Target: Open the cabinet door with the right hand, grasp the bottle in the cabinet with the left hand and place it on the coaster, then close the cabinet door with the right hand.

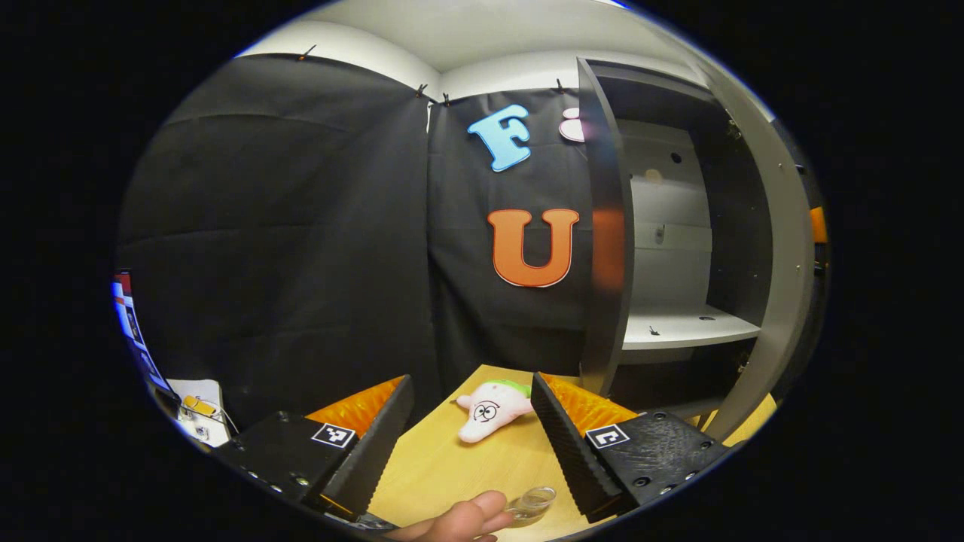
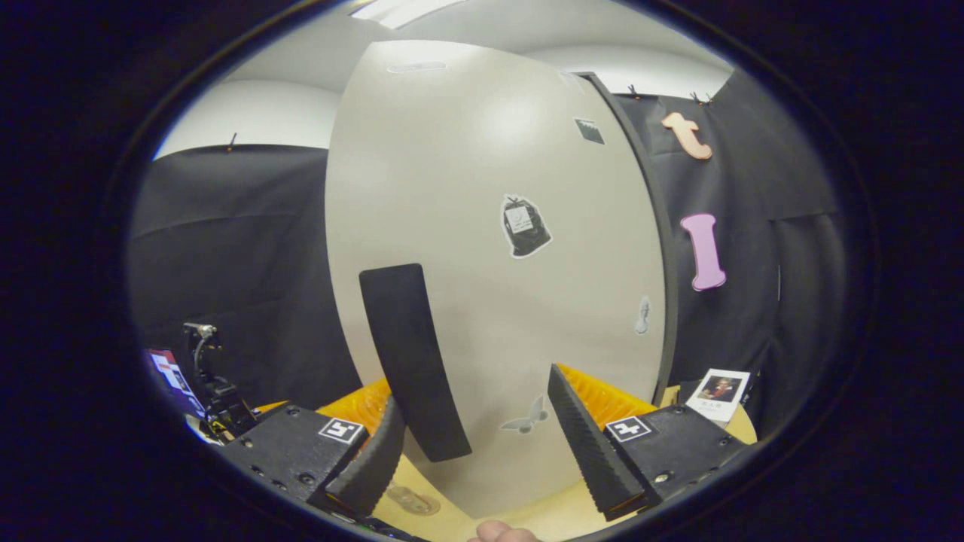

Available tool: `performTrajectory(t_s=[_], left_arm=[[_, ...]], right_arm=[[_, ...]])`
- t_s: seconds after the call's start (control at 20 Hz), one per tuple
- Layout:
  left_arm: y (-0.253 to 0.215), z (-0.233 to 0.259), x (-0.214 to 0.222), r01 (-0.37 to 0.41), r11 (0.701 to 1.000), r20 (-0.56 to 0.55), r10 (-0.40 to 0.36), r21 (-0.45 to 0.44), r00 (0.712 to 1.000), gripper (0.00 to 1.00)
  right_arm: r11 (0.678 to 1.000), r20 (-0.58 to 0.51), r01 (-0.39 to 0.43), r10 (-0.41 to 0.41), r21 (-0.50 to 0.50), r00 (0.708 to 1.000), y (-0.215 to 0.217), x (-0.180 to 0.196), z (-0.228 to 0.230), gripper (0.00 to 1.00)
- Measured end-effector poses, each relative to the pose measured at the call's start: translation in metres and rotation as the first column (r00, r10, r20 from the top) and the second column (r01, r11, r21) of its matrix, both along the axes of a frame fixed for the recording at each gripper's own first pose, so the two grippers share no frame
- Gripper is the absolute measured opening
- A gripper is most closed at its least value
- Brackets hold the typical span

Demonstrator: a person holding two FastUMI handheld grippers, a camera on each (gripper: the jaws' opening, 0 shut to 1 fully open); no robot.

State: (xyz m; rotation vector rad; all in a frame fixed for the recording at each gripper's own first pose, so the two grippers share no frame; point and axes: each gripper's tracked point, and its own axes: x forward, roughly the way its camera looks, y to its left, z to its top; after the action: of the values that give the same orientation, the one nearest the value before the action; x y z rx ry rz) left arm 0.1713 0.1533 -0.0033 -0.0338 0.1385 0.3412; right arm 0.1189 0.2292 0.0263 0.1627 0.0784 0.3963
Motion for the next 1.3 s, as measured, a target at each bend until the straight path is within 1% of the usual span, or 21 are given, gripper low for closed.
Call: performTrajectory(t_s=[0.1, 0.2, 0.3, 0.45, 0.6, 0.65, 0.75, 0.8, 0.85, 0.9, 1.0, 1.05, 1.1, 1.15, 1.2, 1.3], left_arm=[[0.001, 0.005, -0.012, -0.032, 0.999, 0.001, 0.032, 0.005, 0.999, 0.95], [-0.006, 0.005, -0.019, -0.042, 0.999, -0.012, 0.043, 0.011, 0.999, 0.95], [-0.013, -0.002, -0.026, -0.054, 0.999, -0.046, 0.054, 0.005, 0.997, 0.95], [-0.021, 0.009, -0.033, -0.095, 0.995, -0.039, 0.096, 0.013, 0.995, 0.95], [-0.030, 0.011, -0.034, -0.126, 0.992, -0.041, 0.127, 0.027, 0.991, 0.95], [-0.035, 0.011, -0.034, -0.126, 0.992, -0.054, 0.128, 0.029, 0.990, 0.95], [-0.058, 0.005, -0.033, -0.075, 0.997, -0.119, 0.078, 0.031, 0.990, 0.95], [-0.067, 0.009, -0.033, -0.067, 0.997, -0.125, 0.072, 0.046, 0.990, 0.96], [-0.073, 0.017, -0.034, -0.063, 0.996, -0.106, 0.070, 0.071, 0.992, 0.96], [-0.082, 0.023, -0.034, -0.052, 0.994, -0.092, 0.060, 0.091, 0.994, 0.96], [-0.108, 0.021, -0.029, -0.008, 0.993, -0.102, 0.020, 0.114, 0.995, 0.96], [-0.122, 0.016, -0.026, 0.029, 0.992, -0.124, -0.014, 0.121, 0.992, 0.96], [-0.136, 0.015, -0.021, 0.062, 0.989, -0.131, -0.044, 0.136, 0.990, 0.96], [-0.147, 0.019, -0.014, 0.085, 0.984, -0.119, -0.067, 0.157, 0.991, 0.96], [-0.157, 0.024, -0.005, 0.109, 0.978, -0.117, -0.089, 0.177, 0.989, 0.96], [-0.177, 0.029, 0.012, 0.173, 0.968, -0.111, -0.155, 0.184, 0.982, 0.96]], right_arm=[[0.997, -0.020, -0.080, 0.081, 0.019, 0.997, 0.018, 0.006, -0.003, 1.00], [0.989, -0.023, -0.134, 0.136, 0.059, 0.990, 0.031, 0.016, -0.003, 1.00], [0.981, -0.025, -0.178, 0.180, 0.073, 0.983, 0.042, 0.023, -0.001, 1.00], [0.974, -0.001, -0.224, 0.224, 0.040, 0.974, 0.050, 0.031, -0.002, 1.00], [0.963, -0.020, -0.268, 0.269, 0.023, 0.963, 0.061, 0.037, -0.010, 1.00], [0.958, -0.022, -0.284, 0.285, 0.025, 0.958, 0.064, 0.038, -0.009, 1.00], [0.944, -0.045, -0.328, 0.329, 0.037, 0.943, 0.060, 0.034, -0.010, 1.00], [0.936, -0.069, -0.348, 0.351, 0.051, 0.934, 0.057, 0.031, -0.015, 1.00], [0.928, -0.086, -0.366, 0.371, 0.073, 0.925, 0.055, 0.027, -0.016, 1.00], [0.928, -0.100, -0.362, 0.370, 0.084, 0.924, 0.048, 0.027, -0.019, 1.00], [0.948, -0.103, -0.307, 0.314, 0.080, 0.944, 0.024, 0.030, -0.023, 1.00], [0.954, -0.106, -0.289, 0.297, 0.083, 0.949, 0.014, 0.030, -0.023, 0.99], [0.959, -0.111, -0.273, 0.281, 0.079, 0.953, 0.002, 0.030, -0.025, 0.96], [0.967, -0.119, -0.249, 0.255, 0.059, 0.960, -0.012, 0.032, -0.030, 0.96], [0.975, -0.121, -0.217, 0.220, 0.038, 0.968, -0.026, 0.033, -0.033, 1.00], [0.990, -0.121, -0.143, 0.144, 0.015, 0.982, -0.054, 0.035, -0.039, 1.00]])
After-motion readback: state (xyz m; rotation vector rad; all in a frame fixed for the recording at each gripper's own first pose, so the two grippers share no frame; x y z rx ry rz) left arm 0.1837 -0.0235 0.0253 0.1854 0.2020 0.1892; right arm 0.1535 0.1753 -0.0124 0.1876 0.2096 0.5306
